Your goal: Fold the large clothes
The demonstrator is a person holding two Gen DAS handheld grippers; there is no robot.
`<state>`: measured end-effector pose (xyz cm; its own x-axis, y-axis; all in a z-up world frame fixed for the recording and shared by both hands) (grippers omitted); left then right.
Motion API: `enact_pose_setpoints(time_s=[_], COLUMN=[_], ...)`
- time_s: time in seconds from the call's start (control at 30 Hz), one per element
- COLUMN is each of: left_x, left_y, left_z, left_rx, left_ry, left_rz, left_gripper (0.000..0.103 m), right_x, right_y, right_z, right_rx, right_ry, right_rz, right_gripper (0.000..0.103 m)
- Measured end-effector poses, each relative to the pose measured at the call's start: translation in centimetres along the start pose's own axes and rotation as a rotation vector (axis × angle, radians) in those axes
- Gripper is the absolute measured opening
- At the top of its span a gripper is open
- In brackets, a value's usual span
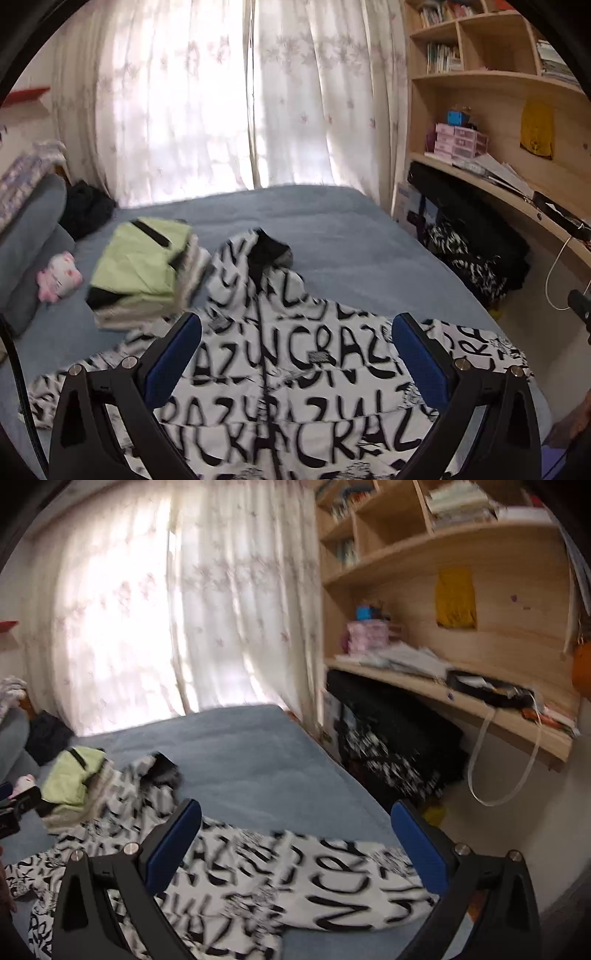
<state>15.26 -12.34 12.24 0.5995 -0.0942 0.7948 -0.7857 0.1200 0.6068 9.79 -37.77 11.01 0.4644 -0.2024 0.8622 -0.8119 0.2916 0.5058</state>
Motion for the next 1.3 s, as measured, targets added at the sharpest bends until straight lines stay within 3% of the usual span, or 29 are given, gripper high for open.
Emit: enact_pose_setpoints(time_s=[0.1, 0.27, 0.5, 0.8, 1.03, 1.2, 1.23, 1.3], left_x=[-1.2, -3.9, -8.2, -12.2, -13.4, -14.0, -14.1, -14.1], left_y=[-3.2, -8.9, -15.0, -18.5, -19.6, -20.9, -21.0, -21.0], left_z=[0.8, 1.9, 3.7, 7.0, 7.8, 7.5, 7.4, 6.9], left_rx=[-0.045, -0.034, -0.017, 0.031, -0.024, -0.046, -0.047, -0.044], left_ry=[0.047, 0.123, 0.129, 0.078, 0.097, 0.131, 0.135, 0.145], left_rz=[-0.059, -0.182, -0.291, -0.356, -0.385, -0.43, -0.431, -0.43], left_gripper=[0.102, 0.102, 0.102, 0.102, 0.102, 0.099, 0.099, 0.098], right_x=[-1.5, -4.9, -9.9, -17.6, -19.2, -18.6, -18.5, -18.4], right_y=[-2.5, -6.9, -10.5, -14.1, -15.6, -18.2, -18.8, -19.8], right_z=[2.2, 6.5, 11.6, 17.7, 18.2, 18.8, 19.1, 19.6], right_rx=[-0.013, -0.022, -0.029, 0.01, 0.011, 0.003, -0.005, -0.015], right_ry=[-0.032, -0.123, -0.284, -0.623, -0.669, -0.737, -0.751, -0.777], right_rz=[-0.066, -0.212, -0.353, -0.538, -0.539, -0.514, -0.507, -0.503], right_gripper=[0.103, 0.103, 0.102, 0.102, 0.098, 0.084, 0.079, 0.057])
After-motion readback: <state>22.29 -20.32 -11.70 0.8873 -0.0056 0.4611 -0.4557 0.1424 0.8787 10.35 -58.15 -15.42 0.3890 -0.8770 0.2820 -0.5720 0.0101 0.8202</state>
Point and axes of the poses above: each gripper's, at about its wrist camera, not at the fingertips, and y roughly against the way its jaws point, z to its right, x to its top, the point moved 3 cm from there along -y, roughly the way its jaws point, and after that the axes turned 5 degrees about -z, right-handed, at the moved point
